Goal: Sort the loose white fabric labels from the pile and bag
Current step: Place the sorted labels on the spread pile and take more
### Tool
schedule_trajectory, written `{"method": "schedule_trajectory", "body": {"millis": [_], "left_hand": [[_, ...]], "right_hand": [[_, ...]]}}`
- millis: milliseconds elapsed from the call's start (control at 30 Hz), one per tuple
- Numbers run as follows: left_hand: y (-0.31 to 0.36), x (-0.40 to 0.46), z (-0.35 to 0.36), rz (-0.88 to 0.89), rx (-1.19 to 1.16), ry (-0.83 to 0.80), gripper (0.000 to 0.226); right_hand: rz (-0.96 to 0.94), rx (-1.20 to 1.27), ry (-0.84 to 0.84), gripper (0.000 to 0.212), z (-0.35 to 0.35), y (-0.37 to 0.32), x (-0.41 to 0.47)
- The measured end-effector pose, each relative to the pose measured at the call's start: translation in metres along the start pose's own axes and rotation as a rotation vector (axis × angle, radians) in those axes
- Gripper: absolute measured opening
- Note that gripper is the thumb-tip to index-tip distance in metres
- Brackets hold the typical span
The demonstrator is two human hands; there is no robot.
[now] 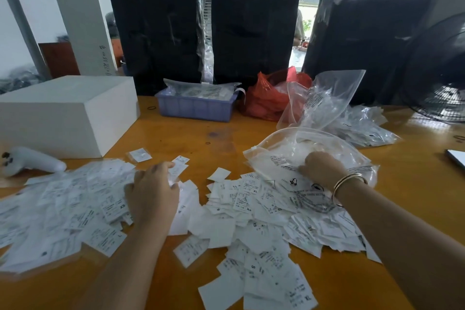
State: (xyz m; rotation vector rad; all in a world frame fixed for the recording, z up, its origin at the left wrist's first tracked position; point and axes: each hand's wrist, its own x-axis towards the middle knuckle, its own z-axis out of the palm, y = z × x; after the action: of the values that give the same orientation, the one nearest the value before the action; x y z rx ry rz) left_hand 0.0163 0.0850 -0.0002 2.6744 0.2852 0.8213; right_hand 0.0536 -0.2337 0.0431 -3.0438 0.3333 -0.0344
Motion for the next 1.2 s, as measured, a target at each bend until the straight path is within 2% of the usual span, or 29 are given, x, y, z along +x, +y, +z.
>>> {"method": "schedule_trajectory", "body": {"millis": [67, 133, 267, 333, 400, 467, 533, 600, 700, 767, 833, 900, 1000, 1100, 1200], "left_hand": [[-0.001, 0.0, -0.001, 0.006, 0.118, -0.025, 0.043], [0.001, -0.001, -0.003, 0.025, 0.102, -0.017, 0.042], [0.017, -0.007, -0.003, 0.311, -0.155, -0.005, 0.026], [0.027, -0.014, -0.002, 0.44, -0.338, -0.126, 0.022], [0.035, -0.02, -0.001, 0.486, -0.521, -0.283, 0.019], [0.04, -0.024, -0.002, 0.425, -0.71, -0.436, 0.015], [0.044, -0.026, -0.005, 0.338, -0.907, -0.544, 0.021], [0.047, -0.029, -0.008, 0.279, -1.067, -0.62, 0.027], [0.052, -0.031, -0.01, 0.243, -1.11, -0.669, 0.023], [0.053, -0.031, -0.01, 0.215, -1.089, -0.639, 0.011], [0.053, -0.031, -0.009, 0.104, -1.123, -0.596, 0.009], [0.051, -0.029, -0.008, -0.018, -1.189, -0.574, 0.01], [0.05, -0.027, -0.008, -0.093, -1.237, -0.575, 0.009], [0.05, -0.027, -0.007, -0.124, -1.267, -0.579, 0.006], [0.05, -0.027, -0.007, -0.158, -1.305, -0.593, 0.012]], "right_hand": [[0.032, 0.052, 0.066, 0.02, 0.005, -0.004, -0.003], [0.055, 0.102, 0.176, 0.02, 0.007, -0.005, -0.006], [0.044, 0.257, 0.306, 0.031, 0.007, -0.004, -0.013], [-0.007, 0.428, 0.428, 0.039, 0.002, -0.01, -0.021], [-0.141, 0.637, 0.524, 0.037, -0.007, -0.026, -0.037], [-0.288, 0.908, 0.436, 0.03, -0.012, -0.048, -0.062], [-0.417, 1.175, 0.187, 0.034, -0.007, -0.067, -0.088], [-0.512, 1.235, -0.013, 0.034, 0.006, -0.078, -0.104], [-0.587, 1.195, -0.124, 0.035, 0.022, -0.085, -0.108], [-0.547, 1.186, -0.091, 0.034, 0.028, -0.087, -0.104], [-0.431, 1.173, 0.025, 0.038, 0.033, -0.087, -0.1], [-0.379, 0.856, 0.198, 0.038, 0.037, -0.083, -0.094], [-0.429, 0.373, 0.183, 0.05, 0.047, -0.083, -0.092], [-0.411, 0.223, 0.197, 0.028, 0.049, -0.087, -0.094], [-0.426, 0.176, 0.282, 0.029, 0.048, -0.086, -0.093]]}}
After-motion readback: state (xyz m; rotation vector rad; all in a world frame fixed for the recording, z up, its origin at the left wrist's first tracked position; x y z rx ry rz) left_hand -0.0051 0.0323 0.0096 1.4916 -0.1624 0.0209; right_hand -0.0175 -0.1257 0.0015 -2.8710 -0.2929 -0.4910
